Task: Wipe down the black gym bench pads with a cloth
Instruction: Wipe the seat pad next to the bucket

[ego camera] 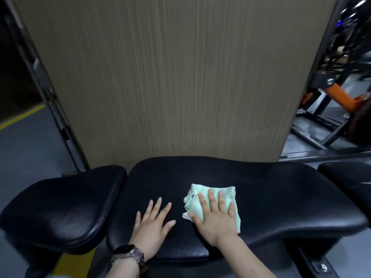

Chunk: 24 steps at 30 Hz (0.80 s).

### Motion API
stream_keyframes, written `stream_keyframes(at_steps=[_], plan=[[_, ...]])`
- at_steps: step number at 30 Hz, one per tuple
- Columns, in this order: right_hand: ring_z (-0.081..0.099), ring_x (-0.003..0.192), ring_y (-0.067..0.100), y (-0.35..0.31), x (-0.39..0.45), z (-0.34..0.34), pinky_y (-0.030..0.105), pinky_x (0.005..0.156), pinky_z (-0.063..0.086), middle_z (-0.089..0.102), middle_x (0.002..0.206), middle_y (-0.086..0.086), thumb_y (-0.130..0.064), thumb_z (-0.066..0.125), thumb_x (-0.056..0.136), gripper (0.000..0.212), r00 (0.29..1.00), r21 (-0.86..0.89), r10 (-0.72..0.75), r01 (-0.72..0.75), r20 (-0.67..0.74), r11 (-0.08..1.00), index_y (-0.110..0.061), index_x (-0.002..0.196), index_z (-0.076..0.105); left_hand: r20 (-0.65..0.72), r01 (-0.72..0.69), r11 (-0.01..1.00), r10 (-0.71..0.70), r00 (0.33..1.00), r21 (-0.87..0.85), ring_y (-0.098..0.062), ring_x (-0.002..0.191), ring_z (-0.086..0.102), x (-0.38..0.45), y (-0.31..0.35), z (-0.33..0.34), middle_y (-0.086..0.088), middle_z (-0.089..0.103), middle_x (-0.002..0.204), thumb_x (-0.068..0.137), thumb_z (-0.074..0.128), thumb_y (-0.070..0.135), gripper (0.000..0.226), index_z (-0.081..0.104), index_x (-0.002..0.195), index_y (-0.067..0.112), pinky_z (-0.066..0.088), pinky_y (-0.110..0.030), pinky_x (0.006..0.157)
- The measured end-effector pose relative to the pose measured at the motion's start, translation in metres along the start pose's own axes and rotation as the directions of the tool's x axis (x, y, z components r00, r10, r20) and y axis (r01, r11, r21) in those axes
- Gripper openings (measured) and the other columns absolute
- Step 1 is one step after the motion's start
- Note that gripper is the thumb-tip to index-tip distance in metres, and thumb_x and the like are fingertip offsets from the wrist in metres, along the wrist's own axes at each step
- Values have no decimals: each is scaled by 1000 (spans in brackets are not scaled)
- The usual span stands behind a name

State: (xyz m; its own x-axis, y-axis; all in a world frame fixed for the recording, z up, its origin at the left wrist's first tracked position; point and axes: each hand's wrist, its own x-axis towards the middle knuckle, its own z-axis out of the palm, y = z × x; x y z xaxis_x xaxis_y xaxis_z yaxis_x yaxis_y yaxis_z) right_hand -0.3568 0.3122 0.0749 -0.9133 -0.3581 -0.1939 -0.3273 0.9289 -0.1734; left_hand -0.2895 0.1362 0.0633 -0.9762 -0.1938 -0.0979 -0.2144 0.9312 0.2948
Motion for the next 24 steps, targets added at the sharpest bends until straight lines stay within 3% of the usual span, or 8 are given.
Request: stream_keyframes(at_steps=[2, 3, 5, 7, 9, 13, 24], plan=[[-24, 143, 28, -5, -1, -4, 54, 112, -11, -21, 158, 1, -76, -48, 23, 140, 1000, 11, 3, -3, -1, 1000, -30, 150, -12, 17, -3, 1000, 3, 1000, -3, -9, 141, -16, 0, 1, -2, 12, -11, 156, 29, -31, 89, 132, 8, 146, 42, -5, -42, 113], [-24, 143, 28, -5, -3, -4, 54, 113, -11, -21, 158, 1, -81, -41, 35, 129, 1000, 22, -2, 2, -1, 1000, -31, 150, -12, 23, -4, 1000, 4, 1000, -7, -10, 142, -15, -1, 3, -3, 12, -10, 156, 33, -26, 90, 128, 8, 146, 42, -5, -43, 113], [-24, 143, 27, -5, -6, -4, 54, 113, -11, -20, 158, 0, -82, -25, 56, 107, 1000, 31, -15, 15, -5, 999, -31, 150, -11, 36, -1, 1000, 1, 999, -16, -12, 142, -14, -4, 5, -4, 11, -11, 156, 55, -9, 88, 104, 8, 146, 41, -5, -43, 113], [-23, 143, 27, -3, -7, -2, 53, 113, -11, -19, 158, 0, -83, -38, 37, 127, 1000, 33, -24, 25, -13, 999, -32, 150, -9, 46, 8, 1000, -8, 999, -2, -12, 142, -15, -4, 5, -2, 11, -11, 156, 79, 6, 75, 76, 8, 146, 40, -5, -43, 114], [-22, 143, 27, -4, -6, 1, 53, 113, -11, -17, 159, 0, -76, -46, 22, 142, 999, 18, -26, 27, -43, 999, -32, 151, -7, 47, 2, 1000, -1, 999, -10, -11, 142, -15, -3, 2, 0, 12, -12, 155, 74, 0, 79, 82, 8, 146, 41, -6, -43, 114], [-21, 144, 25, 0, -6, 1, 51, 113, -11, -15, 159, -2, -76, -39, 30, 133, 997, 35, -53, 55, -51, 998, -32, 151, -5, 28, -4, 1000, 4, 1000, -24, -10, 142, -15, -1, -1, 0, 12, -10, 156, 95, 25, 55, 55, 9, 146, 41, -6, -42, 114], [-19, 144, 13, 19, -19, -7, 43, 114, -13, -10, 159, -12, -77, -12, 55, 103, 963, 5, -269, 269, -26, 963, -40, 150, 3, 22, -18, 999, 19, 1000, -26, -9, 142, -14, -2, 0, -2, 13, -9, 156, 96, 28, 53, 54, 10, 146, 42, -7, -42, 114]])
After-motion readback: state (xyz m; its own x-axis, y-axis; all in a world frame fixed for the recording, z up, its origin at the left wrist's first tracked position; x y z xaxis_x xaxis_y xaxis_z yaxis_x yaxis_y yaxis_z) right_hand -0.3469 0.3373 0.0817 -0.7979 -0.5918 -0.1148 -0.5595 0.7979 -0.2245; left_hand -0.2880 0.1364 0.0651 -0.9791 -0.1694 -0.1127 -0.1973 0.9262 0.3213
